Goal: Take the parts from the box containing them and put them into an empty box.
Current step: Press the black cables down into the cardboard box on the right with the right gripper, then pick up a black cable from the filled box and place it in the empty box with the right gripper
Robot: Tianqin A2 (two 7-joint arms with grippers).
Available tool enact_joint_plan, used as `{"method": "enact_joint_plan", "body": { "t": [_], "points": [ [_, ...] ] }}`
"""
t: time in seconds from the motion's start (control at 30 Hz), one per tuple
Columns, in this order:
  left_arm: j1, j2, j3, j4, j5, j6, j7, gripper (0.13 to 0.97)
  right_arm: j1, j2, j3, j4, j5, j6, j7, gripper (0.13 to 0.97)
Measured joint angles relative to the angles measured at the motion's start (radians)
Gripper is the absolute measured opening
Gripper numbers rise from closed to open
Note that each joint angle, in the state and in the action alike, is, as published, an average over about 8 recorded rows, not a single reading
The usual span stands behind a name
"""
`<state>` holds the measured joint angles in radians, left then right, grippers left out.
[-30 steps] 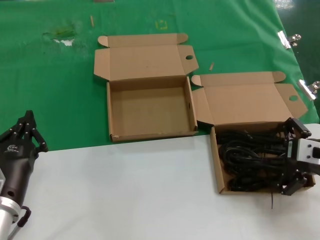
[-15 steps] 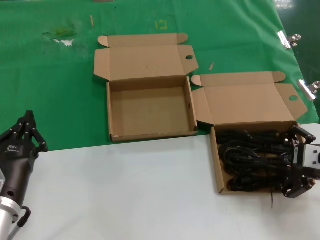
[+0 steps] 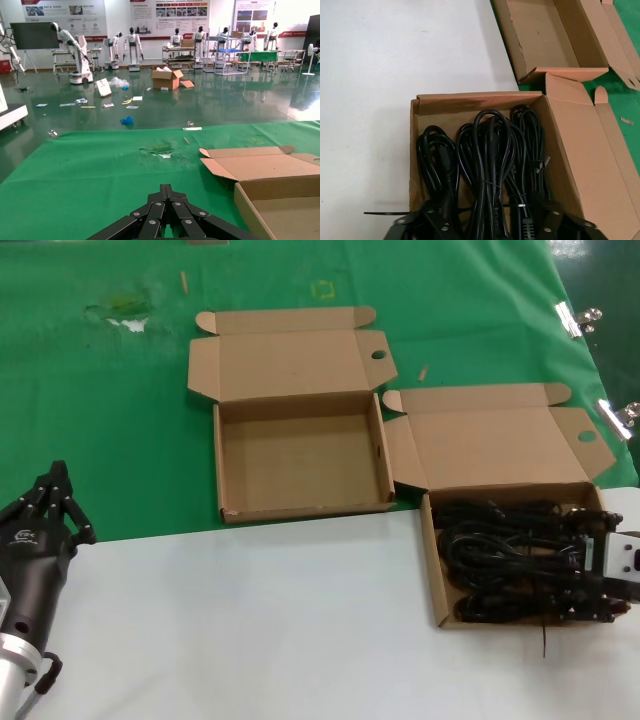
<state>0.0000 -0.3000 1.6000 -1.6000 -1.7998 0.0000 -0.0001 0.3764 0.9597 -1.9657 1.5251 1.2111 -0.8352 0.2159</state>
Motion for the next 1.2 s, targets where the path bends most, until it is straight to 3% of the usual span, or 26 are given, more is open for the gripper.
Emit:
{"method": "enact_joint_plan", "body": {
  "t": [0.6, 0.9, 1.2],
  "points": [
    [0.0, 0.0, 0.0, 0.0, 0.0, 0.0, 0.0, 0.14, -0.006, -0.035, 0.033, -0.014, -0.018, -0.023, 0.0, 0.274],
    [0.0, 0.0, 0.0, 0.0, 0.0, 0.0, 0.0, 0.14, -0.007, -0.042, 0.041, -0.016, -0.018, -0.029, -0.007, 0.18],
    [0.0, 0.0, 0.0, 0.0, 0.0, 0.0, 0.0, 0.14, -0.002, -0.032, 0.06, 0.025, -0.004, -0.044, 0.001, 0.171]
  ]
}}
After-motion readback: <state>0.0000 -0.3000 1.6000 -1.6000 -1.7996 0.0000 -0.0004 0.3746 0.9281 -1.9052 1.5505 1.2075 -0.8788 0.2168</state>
